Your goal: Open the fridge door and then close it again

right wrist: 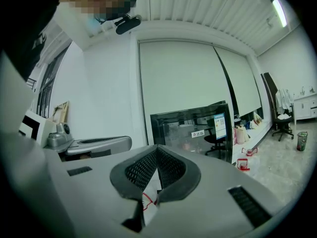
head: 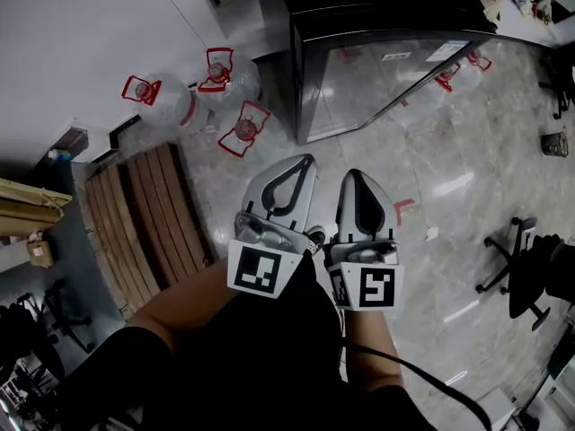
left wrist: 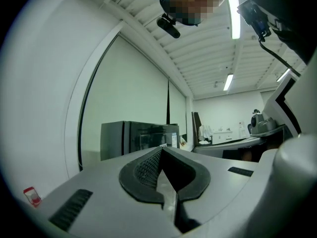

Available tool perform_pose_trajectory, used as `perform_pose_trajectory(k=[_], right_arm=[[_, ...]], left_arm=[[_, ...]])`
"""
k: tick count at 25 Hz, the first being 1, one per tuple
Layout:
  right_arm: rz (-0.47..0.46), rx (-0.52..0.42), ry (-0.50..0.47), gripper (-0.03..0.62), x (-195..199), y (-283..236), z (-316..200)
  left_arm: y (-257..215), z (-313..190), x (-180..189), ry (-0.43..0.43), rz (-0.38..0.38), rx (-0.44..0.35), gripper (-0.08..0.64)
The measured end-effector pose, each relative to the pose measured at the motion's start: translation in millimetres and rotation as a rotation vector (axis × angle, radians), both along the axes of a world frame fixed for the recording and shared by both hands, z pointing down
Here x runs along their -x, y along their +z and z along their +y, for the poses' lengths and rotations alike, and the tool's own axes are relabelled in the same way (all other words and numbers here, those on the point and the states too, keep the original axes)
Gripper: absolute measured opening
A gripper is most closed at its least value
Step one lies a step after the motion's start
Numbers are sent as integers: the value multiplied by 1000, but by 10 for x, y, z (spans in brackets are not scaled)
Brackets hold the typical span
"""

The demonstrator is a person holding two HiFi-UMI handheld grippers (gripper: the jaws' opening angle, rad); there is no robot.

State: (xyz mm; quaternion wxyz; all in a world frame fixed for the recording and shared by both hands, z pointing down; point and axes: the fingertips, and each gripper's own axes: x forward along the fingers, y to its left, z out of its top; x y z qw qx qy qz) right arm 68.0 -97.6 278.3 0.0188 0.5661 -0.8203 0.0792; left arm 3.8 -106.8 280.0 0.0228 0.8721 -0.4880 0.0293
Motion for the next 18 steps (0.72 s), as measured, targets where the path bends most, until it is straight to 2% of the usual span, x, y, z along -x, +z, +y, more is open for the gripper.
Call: perform_pose_trajectory(k=[9,18], right_arm=[[18,-31,-17,15,58,-358,182],[43,-54,-20,15,28,-623,328]], left_arm=[[-407,221,-57,40,23,-20,6],[-614,328,-76,49,40,-26,6]])
